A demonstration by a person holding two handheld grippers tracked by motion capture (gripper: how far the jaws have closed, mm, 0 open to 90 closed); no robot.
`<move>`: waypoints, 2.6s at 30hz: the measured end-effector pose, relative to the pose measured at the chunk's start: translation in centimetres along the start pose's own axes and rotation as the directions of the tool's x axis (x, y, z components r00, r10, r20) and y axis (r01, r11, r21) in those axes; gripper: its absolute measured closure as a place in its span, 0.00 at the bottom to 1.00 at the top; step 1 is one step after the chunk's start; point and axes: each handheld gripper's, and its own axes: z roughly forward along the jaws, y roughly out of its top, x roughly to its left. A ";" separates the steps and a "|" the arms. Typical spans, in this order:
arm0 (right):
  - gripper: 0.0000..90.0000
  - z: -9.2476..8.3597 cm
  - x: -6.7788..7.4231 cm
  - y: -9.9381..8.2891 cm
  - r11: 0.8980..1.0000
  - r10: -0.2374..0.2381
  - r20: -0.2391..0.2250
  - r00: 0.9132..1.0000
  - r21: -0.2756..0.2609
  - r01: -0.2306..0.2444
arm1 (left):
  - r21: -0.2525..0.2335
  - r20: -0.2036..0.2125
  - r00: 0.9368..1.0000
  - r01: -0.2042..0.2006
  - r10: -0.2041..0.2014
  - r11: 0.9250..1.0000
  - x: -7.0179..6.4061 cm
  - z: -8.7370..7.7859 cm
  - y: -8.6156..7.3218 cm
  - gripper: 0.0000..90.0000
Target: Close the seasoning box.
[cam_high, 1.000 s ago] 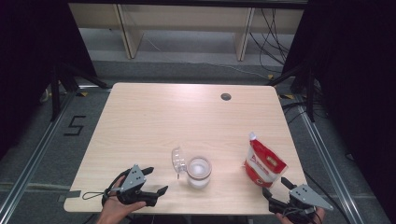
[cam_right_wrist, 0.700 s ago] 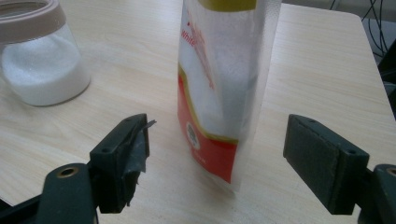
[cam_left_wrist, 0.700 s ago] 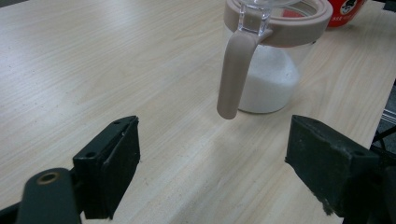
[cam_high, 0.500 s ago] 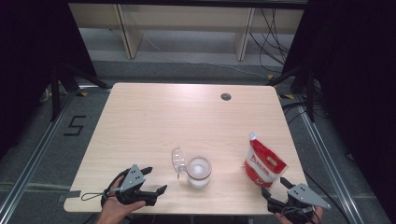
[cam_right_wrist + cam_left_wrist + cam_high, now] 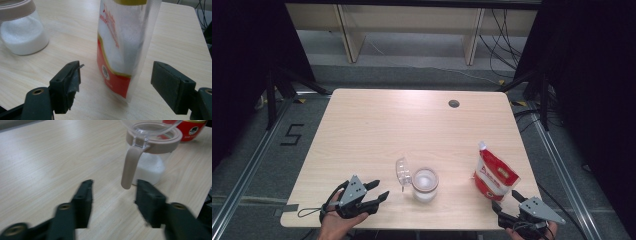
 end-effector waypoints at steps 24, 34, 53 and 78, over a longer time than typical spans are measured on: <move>0.27 0.1 0.0 0.0 1.000 -0.003 0.003 1.000 0.011 0.003 | 0.028 0.041 0.996 -0.077 0.076 0.997 -0.6 0.7 3.2 0.99; 0.27 0.1 -0.1 0.0 1.000 -0.021 0.000 1.000 -0.002 0.021 | 0.007 0.051 0.995 -0.090 0.089 0.996 -1.1 1.3 4.5 0.99; 0.27 0.0 0.1 0.0 1.000 0.009 0.009 1.000 0.005 -0.009 | -0.002 0.070 0.991 -0.117 0.117 0.993 -2.2 2.2 5.4 0.99; 0.27 -0.1 0.2 -0.1 0.999 0.040 -0.002 0.999 0.014 -0.040 | -0.053 0.180 0.976 -0.114 0.121 0.992 -2.1 2.2 4.8 0.62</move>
